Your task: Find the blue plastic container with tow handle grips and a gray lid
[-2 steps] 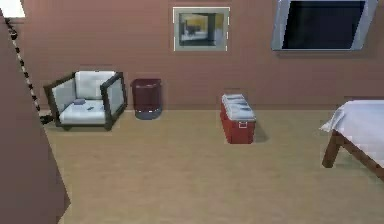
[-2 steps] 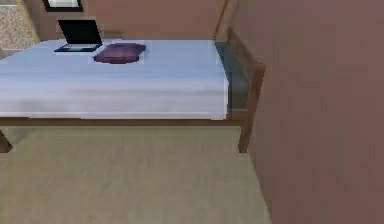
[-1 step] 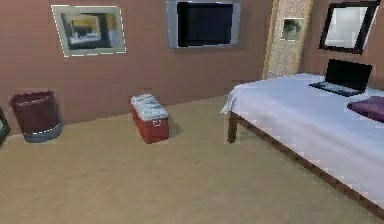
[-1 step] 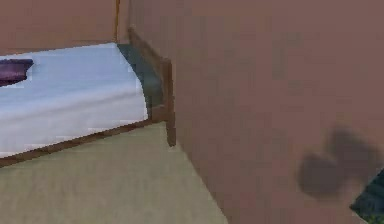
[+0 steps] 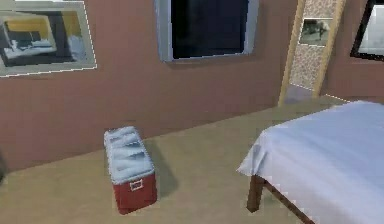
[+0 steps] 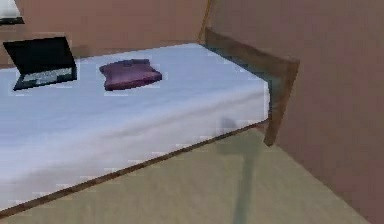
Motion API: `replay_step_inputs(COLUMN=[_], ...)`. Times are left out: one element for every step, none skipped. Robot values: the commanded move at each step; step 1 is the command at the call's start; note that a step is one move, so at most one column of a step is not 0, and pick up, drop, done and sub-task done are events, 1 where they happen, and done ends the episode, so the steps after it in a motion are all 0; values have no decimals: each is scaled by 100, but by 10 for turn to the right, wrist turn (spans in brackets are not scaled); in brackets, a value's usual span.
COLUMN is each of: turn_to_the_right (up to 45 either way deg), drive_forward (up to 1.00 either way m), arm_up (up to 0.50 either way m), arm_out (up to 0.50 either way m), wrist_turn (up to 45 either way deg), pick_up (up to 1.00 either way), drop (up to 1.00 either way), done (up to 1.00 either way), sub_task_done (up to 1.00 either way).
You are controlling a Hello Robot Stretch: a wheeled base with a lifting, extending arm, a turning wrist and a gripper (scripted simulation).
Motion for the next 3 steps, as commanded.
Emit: replay_step_inputs(turn_to_the_right=[30, 0, 0], drive_forward=[0, 100, 20], arm_up=[0, 0, 0], arm_out=[0, 0, 0], wrist_turn=[0, 0, 0], pick_up=[0, 0, 0], drop=[0, 0, 0], done=[0, 0, 0], sub_task_done=[0, 0, 0])
